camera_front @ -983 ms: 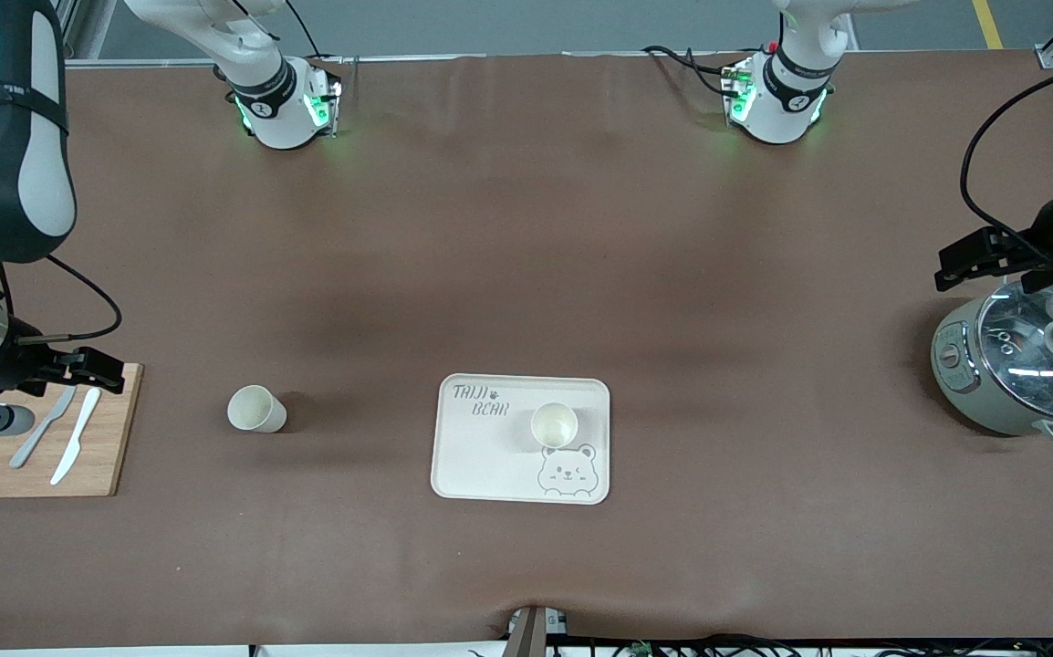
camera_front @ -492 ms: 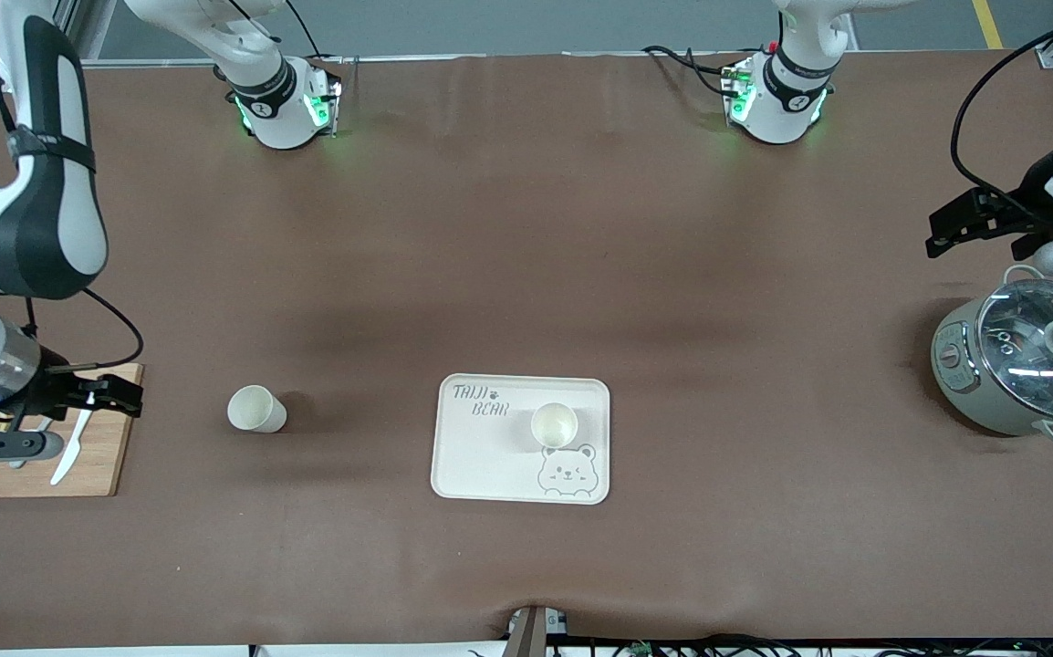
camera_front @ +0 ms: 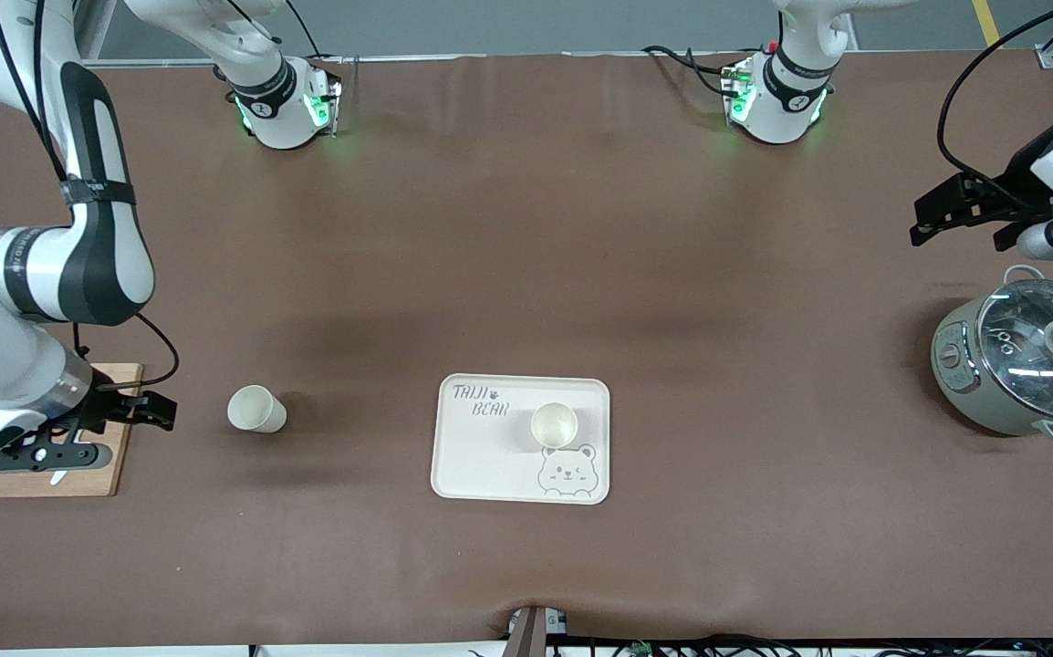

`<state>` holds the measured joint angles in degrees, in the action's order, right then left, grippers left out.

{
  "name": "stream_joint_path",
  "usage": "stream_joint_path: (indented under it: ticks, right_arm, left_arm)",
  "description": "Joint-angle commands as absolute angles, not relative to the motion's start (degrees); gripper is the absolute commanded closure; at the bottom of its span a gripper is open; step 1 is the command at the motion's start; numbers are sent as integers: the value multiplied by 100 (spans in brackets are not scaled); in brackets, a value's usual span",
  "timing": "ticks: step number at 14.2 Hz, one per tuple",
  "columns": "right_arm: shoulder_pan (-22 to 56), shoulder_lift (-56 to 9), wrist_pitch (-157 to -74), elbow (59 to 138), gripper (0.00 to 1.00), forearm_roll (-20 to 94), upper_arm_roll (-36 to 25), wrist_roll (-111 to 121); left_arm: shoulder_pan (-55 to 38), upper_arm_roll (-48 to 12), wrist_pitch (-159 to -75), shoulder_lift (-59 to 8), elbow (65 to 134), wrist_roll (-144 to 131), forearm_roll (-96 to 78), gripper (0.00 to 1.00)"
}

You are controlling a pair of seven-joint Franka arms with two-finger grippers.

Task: Place white IKEA cup upright on tray with both arms
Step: 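Move the right gripper down to the white cup near the cutting board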

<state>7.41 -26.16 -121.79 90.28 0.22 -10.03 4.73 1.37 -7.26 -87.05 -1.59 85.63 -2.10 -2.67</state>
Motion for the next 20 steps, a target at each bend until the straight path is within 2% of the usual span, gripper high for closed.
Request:
stream_joint_path:
  ticks: [1, 16, 20]
  right_arm:
    - [764, -2522, -12707, 9569, 0, 79, -976, 448]
    - [1019, -2610, -14404, 10836, 0, 132, -976, 360]
    - [1020, -2812, -14703, 10889, 0, 132, -976, 360]
  left_arm:
    - [79, -703, -8815, 17, 8745, -193, -413, 0]
    - [123, -712, -8833, 9, 8728, -167, -404, 0]
    - [132, -694, -8833, 17, 8736, -132, -396, 0]
